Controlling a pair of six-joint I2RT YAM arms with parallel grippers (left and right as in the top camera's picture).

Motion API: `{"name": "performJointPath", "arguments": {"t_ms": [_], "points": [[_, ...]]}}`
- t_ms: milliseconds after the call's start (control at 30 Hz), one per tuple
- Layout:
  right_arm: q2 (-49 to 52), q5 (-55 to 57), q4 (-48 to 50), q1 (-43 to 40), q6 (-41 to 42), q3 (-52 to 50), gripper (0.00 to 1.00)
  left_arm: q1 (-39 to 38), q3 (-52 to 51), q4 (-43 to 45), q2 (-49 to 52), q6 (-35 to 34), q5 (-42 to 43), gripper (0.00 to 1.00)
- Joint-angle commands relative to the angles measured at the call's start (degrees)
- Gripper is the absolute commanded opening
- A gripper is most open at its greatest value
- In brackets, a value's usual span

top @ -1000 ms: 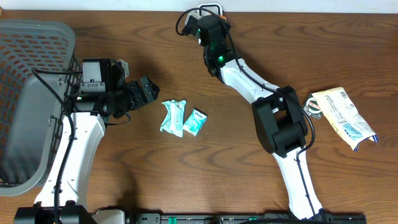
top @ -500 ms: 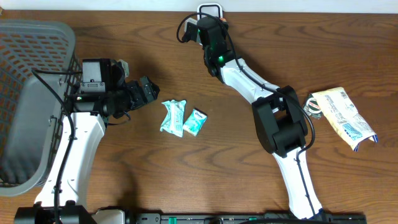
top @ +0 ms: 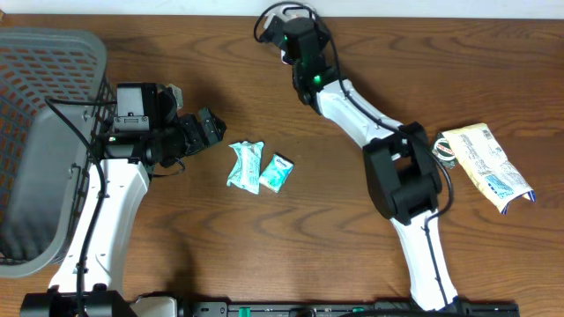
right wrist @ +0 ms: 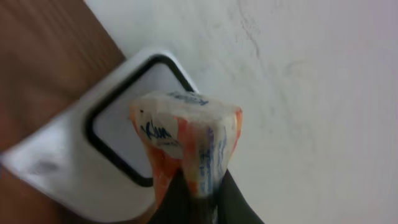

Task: Scan the item barcode
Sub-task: 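Hold the orange pack against the white scanner window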

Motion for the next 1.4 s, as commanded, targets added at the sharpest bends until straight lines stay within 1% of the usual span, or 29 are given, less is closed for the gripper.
{"name": "performJointPath", "arguments": {"t_ms": [0, 100, 200, 300, 367, 533, 600, 700, 767, 967, 1300, 1367], "points": [[-5.3, -9.0, -3.5, -1.9, 12.8, 0.4, 0.01, 0.2, -0.2, 0.0, 0.1, 0.8, -0.3, 0.99], [-4.9, -11.9, -6.0, -2.8, 13.0, 0.4, 0.01, 0.2, -0.2, 0.0, 0.1, 0.8, -0.3, 0.99], [-4.1, -12.0, -6.5, -3.5, 12.5, 0.4, 0.01, 0.2, -0.2, 0.0, 0.1, 0.8, -0.3, 0.99], [-3.2, -11.5, -6.2, -4.2, 7.6, 0.4, 0.01, 0.2, -0.2, 0.0, 0.1, 0.8, -0.3, 1.00], [-2.9, -11.7, -6.0, -4.2, 2.4, 0.4, 0.01, 0.2, -0.2, 0.0, 0.1, 0.8, -0.3, 0.99], [-2.6, -13.7, -4.9, -4.3, -19.6, 0.4, 0.01, 0.2, -0.2, 0.0, 0.1, 0.8, -0.3, 0.99], [-2.6, -14.7, -3.5, -4.6, -27.0, 0.4, 0.01, 0.2, -0.2, 0.0, 0.1, 0.8, -0.3, 0.99], [-2.6, -18.0, -3.0, -5.1, -33.7, 0.4, 0.01, 0.2, -0.2, 0.0, 0.1, 0.8, -0.3, 0.99], [-2.4, -19.4, -2.5, -5.5, -35.9, 0.4, 0.01, 0.2, -0.2, 0.0, 0.1, 0.8, -0.3, 0.99], [0.7, -18.5, 3.8, -5.7, -37.0, 0.4, 0.01, 0.2, -0.2, 0.0, 0.1, 0.8, -0.3, 0.99], [3.5, -18.3, 6.7, -5.6, -36.9, 0.4, 0.01, 0.2, -0.2, 0.0, 0.1, 0.8, -0.3, 0.99], [3.4, -17.7, 8.5, -5.5, -35.5, 0.4, 0.01, 0.2, -0.2, 0.0, 0.1, 0.8, -0.3, 0.99]]}}
